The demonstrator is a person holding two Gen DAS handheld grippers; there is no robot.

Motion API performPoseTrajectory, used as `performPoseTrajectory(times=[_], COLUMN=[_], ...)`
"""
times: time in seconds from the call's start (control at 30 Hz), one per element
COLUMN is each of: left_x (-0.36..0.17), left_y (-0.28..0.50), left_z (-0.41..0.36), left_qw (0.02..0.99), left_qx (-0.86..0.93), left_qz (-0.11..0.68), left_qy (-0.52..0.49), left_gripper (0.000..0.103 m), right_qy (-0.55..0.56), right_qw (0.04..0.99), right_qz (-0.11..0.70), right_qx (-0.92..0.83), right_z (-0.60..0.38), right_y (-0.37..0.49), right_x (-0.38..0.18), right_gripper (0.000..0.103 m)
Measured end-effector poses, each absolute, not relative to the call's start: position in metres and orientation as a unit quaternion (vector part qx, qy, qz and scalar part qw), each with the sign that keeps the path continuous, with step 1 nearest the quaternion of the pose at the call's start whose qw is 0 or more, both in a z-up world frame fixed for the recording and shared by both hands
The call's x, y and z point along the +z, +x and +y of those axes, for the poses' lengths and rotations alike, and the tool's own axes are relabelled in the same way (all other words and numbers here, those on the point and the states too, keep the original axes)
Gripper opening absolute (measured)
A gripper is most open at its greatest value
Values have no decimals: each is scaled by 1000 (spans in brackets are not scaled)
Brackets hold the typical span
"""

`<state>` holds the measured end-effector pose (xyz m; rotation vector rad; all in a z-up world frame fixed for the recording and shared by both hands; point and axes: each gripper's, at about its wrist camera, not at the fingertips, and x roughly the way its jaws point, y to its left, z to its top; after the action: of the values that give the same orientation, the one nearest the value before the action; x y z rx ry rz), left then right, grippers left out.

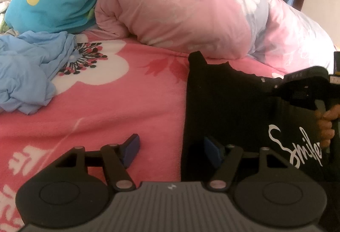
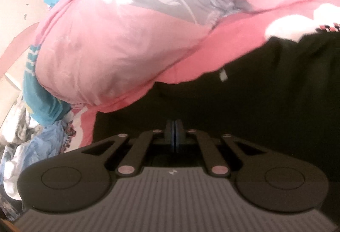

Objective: Fold clothes

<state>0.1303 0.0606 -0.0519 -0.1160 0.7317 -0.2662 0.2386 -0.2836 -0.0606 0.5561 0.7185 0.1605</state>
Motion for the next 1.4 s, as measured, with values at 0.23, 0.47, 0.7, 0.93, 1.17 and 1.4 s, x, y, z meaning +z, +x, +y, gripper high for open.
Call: performPoseTrajectory(times=[0.23, 0.47, 0.7, 0.93, 1.17, 1.4], left_x=[-52, -54, -54, -55, -51, -45], left_y=[129, 127, 125, 125, 124, 127], left_z=[59, 53, 49, 49, 53, 73], left_qw=[923, 925, 924, 924, 922, 915], left_qx=[-127, -123, -122, -122, -130, -131], left_qz=[359, 359, 363, 362, 364, 372], left_qy=[-52, -28, -13, -12, -27, -89], left_gripper=[68, 68, 68, 68, 68, 69], right_qy=[217, 9, -77, -4, 37, 36], right_qw=[922, 898, 875, 888, 920, 905], right_qz=[315, 328, 358, 365, 341, 346], right_qx=[56, 293, 317, 278, 187, 246], right_z=[-278, -172, -117, -132, -163, -201], right_y=[234, 246, 290, 346, 342, 263], right_x=[-43, -11, -43, -55, -37, -4], right_gripper=[5, 8, 6, 2, 14, 14])
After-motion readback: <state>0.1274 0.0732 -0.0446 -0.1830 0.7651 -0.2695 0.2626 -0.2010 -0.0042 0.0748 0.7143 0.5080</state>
